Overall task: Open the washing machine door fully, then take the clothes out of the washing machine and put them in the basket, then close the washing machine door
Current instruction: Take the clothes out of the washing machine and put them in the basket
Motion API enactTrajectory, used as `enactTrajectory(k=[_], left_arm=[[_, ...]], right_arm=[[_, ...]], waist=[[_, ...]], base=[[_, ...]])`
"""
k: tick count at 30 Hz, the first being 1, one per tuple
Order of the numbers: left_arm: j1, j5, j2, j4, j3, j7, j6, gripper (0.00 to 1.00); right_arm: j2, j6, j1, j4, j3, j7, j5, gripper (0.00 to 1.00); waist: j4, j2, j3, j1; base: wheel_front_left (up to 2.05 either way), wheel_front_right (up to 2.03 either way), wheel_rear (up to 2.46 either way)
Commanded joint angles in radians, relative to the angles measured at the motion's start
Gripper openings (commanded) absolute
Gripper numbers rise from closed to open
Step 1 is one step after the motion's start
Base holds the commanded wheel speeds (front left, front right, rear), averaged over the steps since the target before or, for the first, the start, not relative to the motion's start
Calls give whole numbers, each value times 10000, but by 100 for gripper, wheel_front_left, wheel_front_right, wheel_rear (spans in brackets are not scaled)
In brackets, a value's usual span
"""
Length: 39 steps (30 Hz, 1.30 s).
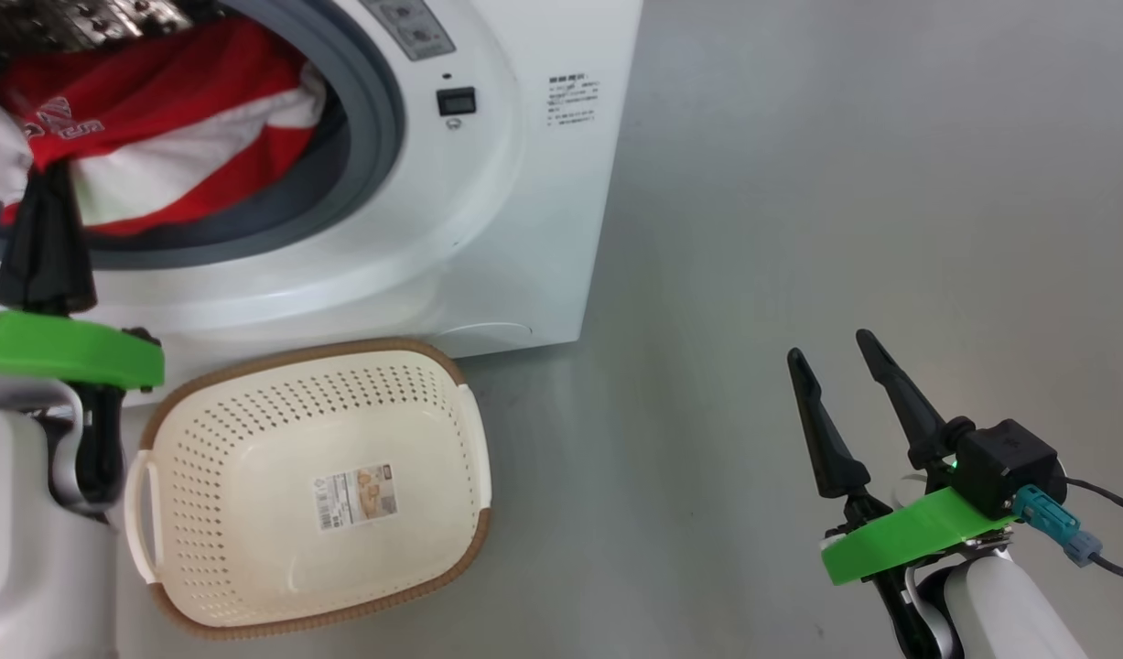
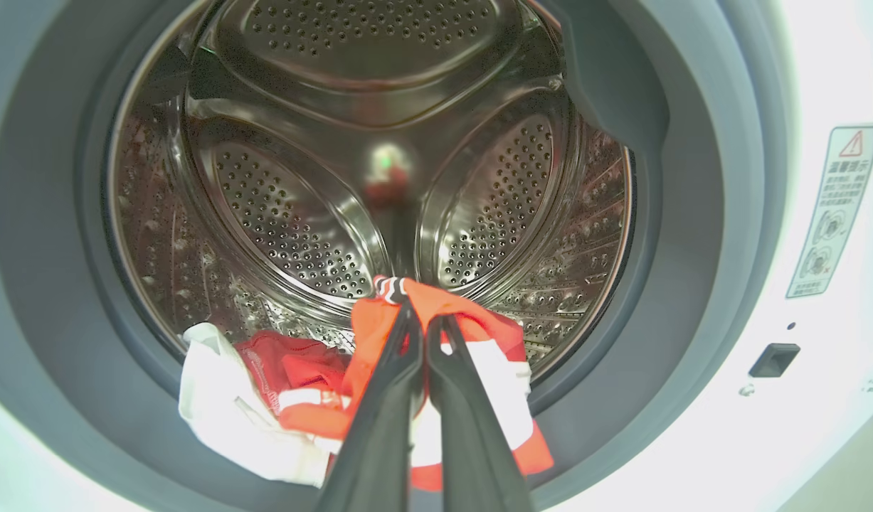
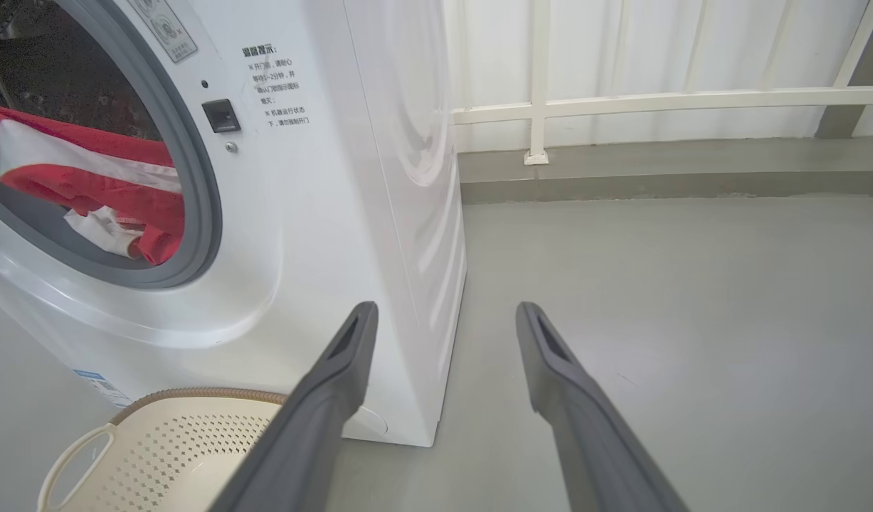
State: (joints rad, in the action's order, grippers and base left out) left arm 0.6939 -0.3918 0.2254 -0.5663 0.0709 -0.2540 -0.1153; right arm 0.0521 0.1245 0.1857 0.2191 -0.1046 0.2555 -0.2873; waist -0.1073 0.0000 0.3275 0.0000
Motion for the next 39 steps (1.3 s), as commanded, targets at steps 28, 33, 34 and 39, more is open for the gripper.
enactTrajectory(k=[28, 33, 34, 39], left_arm=[[-3143, 816, -1250, 6523, 1732, -78, -152, 0], [-3486, 892, -1408, 6767, 1628, -78, -153, 0], [-3560, 890, -1433, 6711, 1569, -78, -153, 0], [-3863, 1027, -1484, 6283, 1272, -78, -153, 0]], right_arm=[[85, 62, -397, -345, 76, 63, 67, 100], [75, 62, -310, -367, 80, 63, 76, 100], [72, 62, -289, -368, 77, 63, 78, 100], [59, 62, -199, -387, 66, 63, 80, 100]], waist=[[465, 0, -384, 0], [478, 0, -214, 0], [475, 0, -185, 0], [438, 0, -23, 0]], base=[[0, 0, 0], [0, 0, 0], [0, 0, 0], [0, 0, 0]])
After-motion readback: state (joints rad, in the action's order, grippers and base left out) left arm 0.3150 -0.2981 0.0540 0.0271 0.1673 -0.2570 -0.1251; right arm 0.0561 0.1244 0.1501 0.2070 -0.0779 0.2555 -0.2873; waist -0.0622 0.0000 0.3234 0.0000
